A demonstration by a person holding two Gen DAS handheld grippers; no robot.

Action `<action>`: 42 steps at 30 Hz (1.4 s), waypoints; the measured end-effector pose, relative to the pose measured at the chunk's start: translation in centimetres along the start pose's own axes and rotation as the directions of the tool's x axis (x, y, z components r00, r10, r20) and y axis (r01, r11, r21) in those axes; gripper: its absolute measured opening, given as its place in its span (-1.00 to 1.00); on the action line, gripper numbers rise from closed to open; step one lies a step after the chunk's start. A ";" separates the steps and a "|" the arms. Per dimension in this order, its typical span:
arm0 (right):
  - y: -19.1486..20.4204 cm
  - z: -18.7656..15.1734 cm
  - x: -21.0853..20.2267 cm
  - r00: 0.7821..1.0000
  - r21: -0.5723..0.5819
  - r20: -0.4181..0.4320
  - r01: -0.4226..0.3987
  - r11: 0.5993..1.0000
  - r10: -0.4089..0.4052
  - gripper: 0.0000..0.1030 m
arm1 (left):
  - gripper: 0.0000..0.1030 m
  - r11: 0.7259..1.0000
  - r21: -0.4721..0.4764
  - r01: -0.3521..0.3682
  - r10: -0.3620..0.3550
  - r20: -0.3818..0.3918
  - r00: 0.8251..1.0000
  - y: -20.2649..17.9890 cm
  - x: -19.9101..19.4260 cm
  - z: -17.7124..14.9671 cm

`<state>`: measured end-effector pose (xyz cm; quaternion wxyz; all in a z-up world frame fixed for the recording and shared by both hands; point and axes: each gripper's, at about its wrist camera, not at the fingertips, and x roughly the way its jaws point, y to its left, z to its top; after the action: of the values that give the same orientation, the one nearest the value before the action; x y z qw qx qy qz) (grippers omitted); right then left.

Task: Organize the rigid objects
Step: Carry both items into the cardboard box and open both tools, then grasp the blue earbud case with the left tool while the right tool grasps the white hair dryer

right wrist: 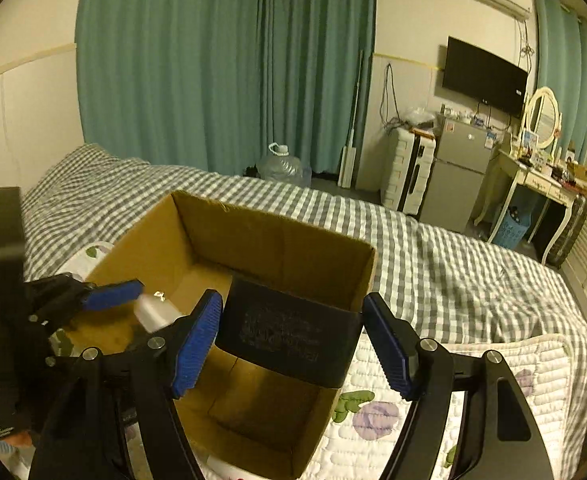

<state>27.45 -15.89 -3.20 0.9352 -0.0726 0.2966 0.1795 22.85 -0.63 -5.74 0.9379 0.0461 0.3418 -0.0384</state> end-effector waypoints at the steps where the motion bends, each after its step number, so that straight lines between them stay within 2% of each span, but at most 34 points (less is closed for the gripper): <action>1: -0.1 0.0 0.3 1.000 0.005 -0.006 -0.005 1.000 0.005 0.39 | 0.14 1.000 -0.007 -0.002 0.002 0.000 1.000 0.0 -0.2 0.1; 8: 0.1 0.7 0.9 1.000 0.007 -0.001 -0.007 1.000 0.007 0.38 | 0.16 0.998 -0.054 -0.032 0.032 0.011 0.999 1.1 -1.7 0.3; 10: 0.1 1.0 1.7 1.000 0.012 -0.005 -0.013 1.000 0.014 0.32 | 0.16 0.997 -0.067 -0.037 0.038 0.015 0.999 1.4 -2.0 0.3; 11: 0.1 1.0 2.1 1.000 0.017 0.005 -0.021 1.000 0.021 0.16 | 0.16 0.997 -0.069 -0.040 0.041 0.016 0.999 1.5 -2.2 0.2; 13: 0.1 1.1 2.0 1.000 0.026 0.028 -0.014 1.000 0.014 0.25 | 0.16 0.997 -0.070 -0.038 0.039 0.023 0.999 1.4 -2.8 -0.2; 15: 0.2 1.1 1.4 1.000 0.039 0.026 -0.005 0.999 0.004 0.82 | 0.16 0.997 -0.075 -0.028 0.030 0.032 0.999 1.5 -3.6 -0.5; 17: 0.2 0.4 0.0 0.999 0.045 0.053 -0.009 0.999 0.007 0.84 | 0.16 0.996 -0.086 -0.024 0.028 0.045 0.999 1.6 -4.7 -0.6; 23: -0.5 -1.2 -3.9 0.998 0.037 0.052 0.018 0.999 -0.020 0.84 | 0.16 0.995 -0.077 -0.059 0.064 0.065 0.996 1.0 -8.2 -1.6; 29: -0.7 -5.3 -8.3 0.998 0.036 0.042 0.036 0.999 -0.038 0.87 | 0.16 0.994 -0.084 -0.071 0.074 0.021 0.997 1.0 -9.9 -6.1; 33: -0.1 -8.6 -9.5 0.999 0.020 0.006 0.037 0.999 -0.037 0.87 | 0.16 0.996 -0.069 -0.064 0.061 -0.042 0.997 0.2 -9.8 -9.5; 36: -0.1 -10.8 -9.6 0.998 0.032 -0.051 0.028 0.999 -0.027 0.87 | 0.16 0.996 -0.065 -0.056 0.049 -0.101 0.994 -0.5 -9.6 -12.0; 38: 0.0 -12.0 -9.7 0.997 0.040 -0.074 0.031 0.999 -0.028 0.87 | 0.16 0.997 -0.071 -0.024 0.014 -0.139 0.990 -0.8 -9.5 -13.8; 42: 0.4 -13.4 -9.6 0.994 0.045 -0.106 0.042 0.998 -0.037 0.87 | 0.16 0.999 -0.041 0.015 -0.024 -0.225 0.974 -2.2 -8.8 -16.6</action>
<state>12.95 -21.59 -8.49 0.9231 -0.0654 0.3479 0.1500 5.32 -0.57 -12.80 0.8932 0.0284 0.4473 -0.0352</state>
